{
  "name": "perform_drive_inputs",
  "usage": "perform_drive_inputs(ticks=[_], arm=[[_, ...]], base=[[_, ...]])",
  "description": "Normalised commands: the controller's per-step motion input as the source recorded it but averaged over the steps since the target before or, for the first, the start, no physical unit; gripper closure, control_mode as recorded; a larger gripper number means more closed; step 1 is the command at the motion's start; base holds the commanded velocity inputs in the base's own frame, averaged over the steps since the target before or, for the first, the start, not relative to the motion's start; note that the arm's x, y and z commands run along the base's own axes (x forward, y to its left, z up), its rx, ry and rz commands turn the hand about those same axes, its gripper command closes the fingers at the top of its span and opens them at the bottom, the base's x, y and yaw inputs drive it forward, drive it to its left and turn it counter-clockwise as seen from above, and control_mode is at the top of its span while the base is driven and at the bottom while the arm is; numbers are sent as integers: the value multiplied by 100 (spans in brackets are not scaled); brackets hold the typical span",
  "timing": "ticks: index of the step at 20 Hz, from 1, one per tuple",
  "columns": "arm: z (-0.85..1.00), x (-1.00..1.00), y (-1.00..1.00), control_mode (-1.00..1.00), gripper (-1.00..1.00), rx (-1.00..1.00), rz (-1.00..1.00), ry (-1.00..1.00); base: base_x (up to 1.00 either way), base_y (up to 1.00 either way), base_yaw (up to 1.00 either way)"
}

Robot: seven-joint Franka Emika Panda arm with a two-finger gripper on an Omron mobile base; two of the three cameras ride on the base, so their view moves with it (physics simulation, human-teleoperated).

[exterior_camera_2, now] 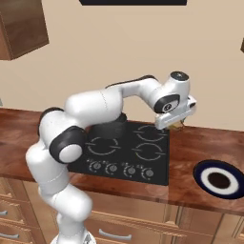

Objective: Retrieve the frozen meat and place it in the pot on a burner. Then turn the burner on.

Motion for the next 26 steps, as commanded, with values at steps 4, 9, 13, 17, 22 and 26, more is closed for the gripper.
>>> perform_drive_inputs(ticks=[4,9,13,17,22,26], arm=[[40,71,82,-100,100,9,-19,10],[7,53,68,-100,100,16,-18,2],[12,43,83,-100,100,23,-11,4],[5,54,96,-100,100,13,-8,3],[0,70,99,-100,100,0,-4,17],[-10,66,99,-100,100,-1,-2,7]], base=[[0,0,0],[0,0,0],[0,0,0],[0,0,0],[0,0,0],[0,0,0]])
